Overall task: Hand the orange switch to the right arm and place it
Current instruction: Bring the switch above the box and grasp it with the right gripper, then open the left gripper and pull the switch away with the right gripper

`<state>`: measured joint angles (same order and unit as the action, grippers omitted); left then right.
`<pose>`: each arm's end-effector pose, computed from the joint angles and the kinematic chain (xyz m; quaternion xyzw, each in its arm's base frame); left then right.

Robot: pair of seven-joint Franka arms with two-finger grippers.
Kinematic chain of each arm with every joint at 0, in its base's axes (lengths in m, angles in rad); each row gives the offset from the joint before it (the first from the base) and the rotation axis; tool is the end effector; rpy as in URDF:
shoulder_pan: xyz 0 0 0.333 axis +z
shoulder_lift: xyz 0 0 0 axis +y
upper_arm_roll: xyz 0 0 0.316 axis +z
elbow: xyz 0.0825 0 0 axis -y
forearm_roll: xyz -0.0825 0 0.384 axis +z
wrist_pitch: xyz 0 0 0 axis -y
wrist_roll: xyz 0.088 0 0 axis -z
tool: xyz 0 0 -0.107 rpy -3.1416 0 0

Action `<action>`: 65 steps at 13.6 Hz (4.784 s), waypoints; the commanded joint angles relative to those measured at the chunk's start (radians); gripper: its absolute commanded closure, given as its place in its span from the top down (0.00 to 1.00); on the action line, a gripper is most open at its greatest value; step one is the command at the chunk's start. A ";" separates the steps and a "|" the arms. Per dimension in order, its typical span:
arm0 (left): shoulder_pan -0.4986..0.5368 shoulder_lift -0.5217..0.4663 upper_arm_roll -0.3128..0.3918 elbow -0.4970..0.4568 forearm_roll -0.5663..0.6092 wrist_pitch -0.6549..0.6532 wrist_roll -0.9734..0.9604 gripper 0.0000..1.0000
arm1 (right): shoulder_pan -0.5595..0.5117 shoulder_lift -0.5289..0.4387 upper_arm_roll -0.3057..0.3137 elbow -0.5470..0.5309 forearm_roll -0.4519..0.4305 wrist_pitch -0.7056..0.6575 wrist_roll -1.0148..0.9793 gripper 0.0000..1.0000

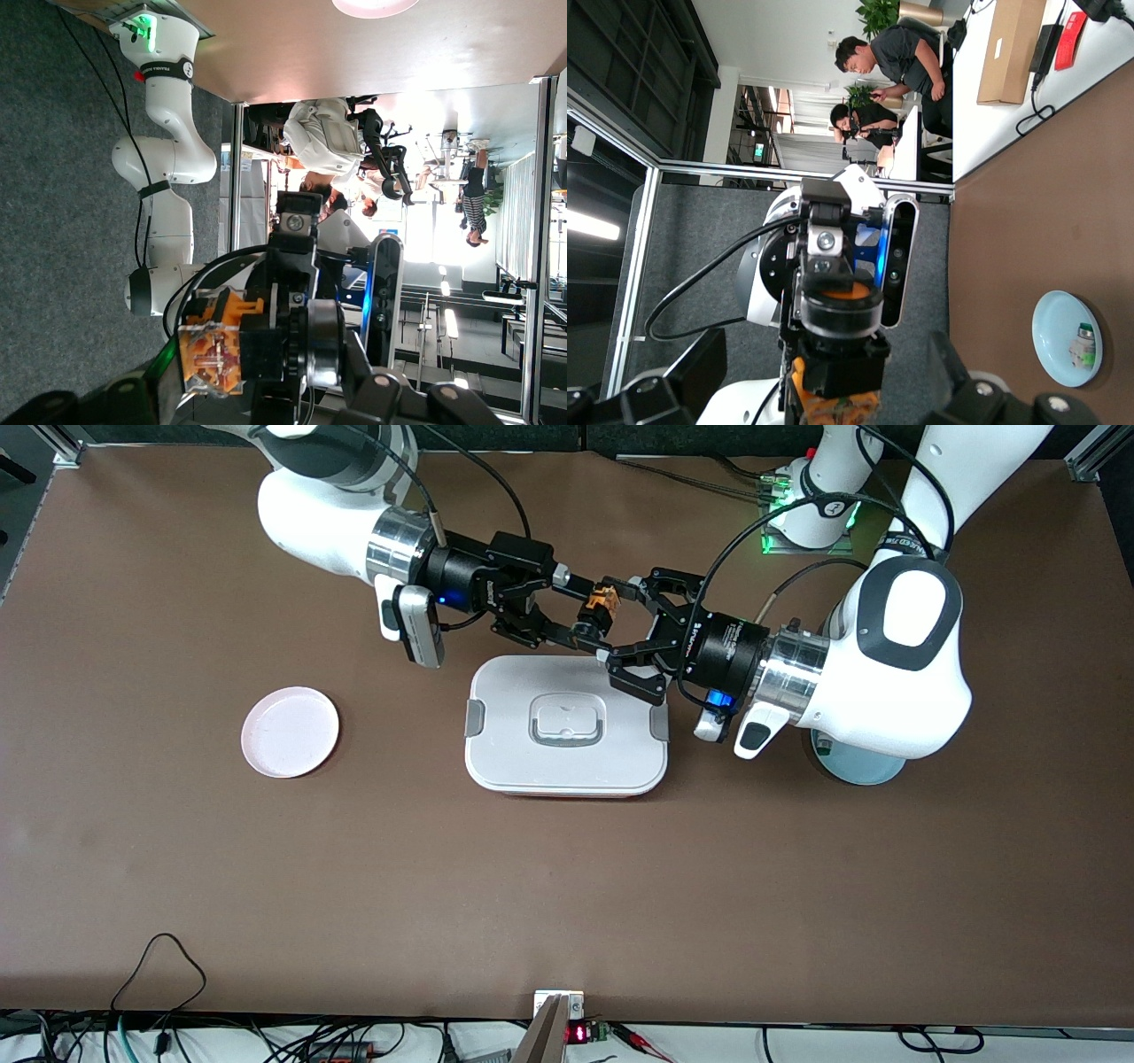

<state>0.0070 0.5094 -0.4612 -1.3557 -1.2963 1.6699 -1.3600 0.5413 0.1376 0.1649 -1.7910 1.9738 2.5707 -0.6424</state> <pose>0.6201 -0.3210 0.5304 0.5989 0.4206 -0.5679 0.3768 0.5000 0.3999 0.5241 -0.7306 0.0889 -0.1481 0.6606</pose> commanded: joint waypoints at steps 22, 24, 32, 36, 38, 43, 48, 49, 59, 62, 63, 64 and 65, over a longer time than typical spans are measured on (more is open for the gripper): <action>-0.009 0.015 0.006 0.030 -0.029 0.005 -0.016 0.10 | -0.006 -0.047 0.050 -0.042 0.155 0.101 -0.177 0.14; -0.009 0.015 0.006 0.030 -0.029 0.005 -0.016 0.10 | -0.006 -0.047 0.050 -0.042 0.157 0.101 -0.177 0.14; -0.004 0.018 0.006 0.030 -0.035 0.004 -0.027 0.27 | -0.012 -0.047 0.050 -0.041 0.157 0.100 -0.175 0.00; -0.002 0.023 0.007 0.030 -0.052 0.002 -0.028 0.61 | -0.015 -0.049 0.050 -0.038 0.155 0.098 -0.172 0.00; -0.002 0.023 0.007 0.030 -0.052 0.002 -0.028 0.64 | -0.021 -0.049 0.050 -0.038 0.155 0.097 -0.172 0.00; -0.002 0.023 0.010 0.030 -0.051 0.002 -0.030 0.99 | -0.023 -0.049 0.050 -0.038 0.155 0.095 -0.171 0.00; -0.002 0.021 0.012 0.030 -0.052 0.002 -0.030 0.99 | -0.055 -0.053 0.050 -0.038 0.143 0.091 -0.169 0.00; -0.002 0.021 0.013 0.030 -0.052 0.002 -0.030 0.99 | -0.064 -0.055 0.050 -0.038 0.142 0.074 -0.166 0.00; -0.013 -0.109 -0.011 0.015 0.363 -0.013 0.293 0.99 | -0.236 -0.058 0.050 -0.065 -0.220 -0.122 -0.015 0.00; -0.005 -0.144 -0.031 0.013 0.552 -0.059 0.555 0.99 | -0.319 -0.058 0.050 -0.064 -0.448 -0.233 0.094 0.00; -0.001 -0.155 -0.028 0.012 0.607 -0.076 0.653 0.99 | -0.349 -0.058 0.050 -0.062 -0.534 -0.269 0.139 0.00; 0.002 -0.163 -0.028 0.012 0.670 -0.085 0.726 0.99 | -0.374 -0.059 0.050 -0.061 -0.608 -0.297 0.180 0.00; 0.002 -0.167 -0.028 0.009 0.731 -0.093 0.796 0.99 | -0.395 -0.059 0.048 -0.061 -0.681 -0.326 0.222 0.00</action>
<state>-0.0024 0.3709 -0.4918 -1.3245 -0.6555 1.5980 -0.7075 0.1933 0.0977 0.2013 -1.8399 1.3998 2.2968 -0.4935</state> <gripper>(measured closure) 0.004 0.551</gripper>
